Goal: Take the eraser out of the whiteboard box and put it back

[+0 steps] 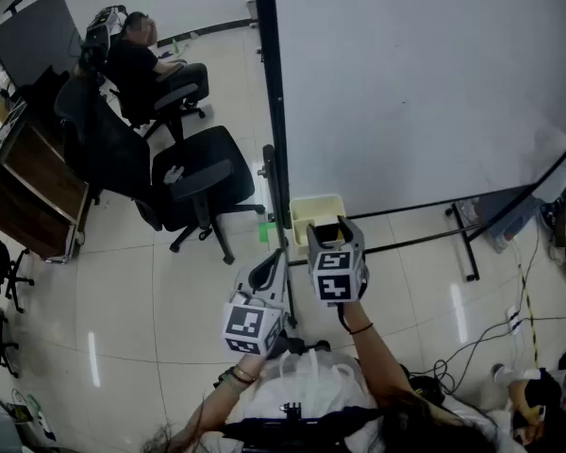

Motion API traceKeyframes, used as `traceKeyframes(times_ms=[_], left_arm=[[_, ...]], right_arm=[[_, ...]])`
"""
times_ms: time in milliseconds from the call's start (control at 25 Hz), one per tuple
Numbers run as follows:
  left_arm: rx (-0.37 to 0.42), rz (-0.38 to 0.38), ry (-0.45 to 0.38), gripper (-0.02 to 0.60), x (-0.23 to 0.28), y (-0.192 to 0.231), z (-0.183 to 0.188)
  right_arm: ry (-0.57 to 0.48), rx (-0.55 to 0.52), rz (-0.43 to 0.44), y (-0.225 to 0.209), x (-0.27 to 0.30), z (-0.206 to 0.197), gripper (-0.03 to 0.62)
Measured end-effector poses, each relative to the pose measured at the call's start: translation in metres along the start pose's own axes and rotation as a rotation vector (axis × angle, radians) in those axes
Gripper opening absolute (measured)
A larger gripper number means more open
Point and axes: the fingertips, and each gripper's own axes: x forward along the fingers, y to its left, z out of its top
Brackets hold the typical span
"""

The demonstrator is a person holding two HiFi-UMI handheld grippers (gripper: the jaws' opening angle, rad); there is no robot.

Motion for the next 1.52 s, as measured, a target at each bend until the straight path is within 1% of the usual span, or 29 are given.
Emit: traceKeyframes(times_ms=[120,320,400,480,560,640,720,800,960,1080,1200,1280,1360,1520], left_arm=[[-0.001,0.013,-0.001,-0.015,0.000,0.004,-0.004],[-0.006,0.016,0.003,-0.015,-0.001,0.006,-0.004],[-0.007,-0.001,0.008,-0.015,0.001,0.002,-0.004],[0.010,-0.026,0.031,-0.015,0.002,-0.003,-0.007],[0.056,-0.037,0.062,-0.015,0.003,-0.006,-0.010],[0.084,-0.056,0.067,-0.015,0.005,-0.013,-0.005],[0.059,-0.054,0.030,-0.015,0.005,-0.012,0.000],[0.028,-0.029,-0.001,-0.015,0.003,-0.005,0.002],[0.004,0.017,0.011,-0.015,0.001,0.007,-0.006],[0.002,0.021,0.013,-0.015,0.001,0.007,-0.006],[0.002,0.021,0.018,-0.015,0.001,0.007,-0.007],[0.001,0.020,0.019,-0.015,0.002,0.006,-0.008],[-0.001,0.015,0.018,-0.015,0.003,0.005,-0.010],[-0.004,0.019,0.009,-0.015,0.002,0.005,-0.009]], right_arm=[[-0.036,0.016,0.011,-0.004,-0.013,0.010,0.280],[-0.180,0.037,0.024,-0.018,-0.054,0.061,0.281],[-0.227,0.041,0.019,-0.023,-0.071,0.081,0.281],[-0.264,0.038,0.013,-0.026,-0.083,0.093,0.281],[-0.283,0.032,0.014,-0.026,-0.088,0.101,0.281],[-0.294,0.027,0.021,-0.025,-0.089,0.104,0.281],[-0.294,0.026,0.023,-0.024,-0.090,0.104,0.281],[-0.286,0.028,0.020,-0.024,-0.090,0.103,0.281],[-0.277,0.023,0.023,-0.023,-0.088,0.102,0.281],[-0.272,0.026,0.033,-0.021,-0.087,0.101,0.281],[-0.301,0.027,0.037,-0.021,-0.084,0.109,0.281],[-0.332,0.014,0.028,-0.022,-0.074,0.120,0.281],[-0.333,0.003,0.019,-0.022,-0.056,0.123,0.281],[-0.256,-0.013,0.021,-0.013,-0.017,0.104,0.281]])
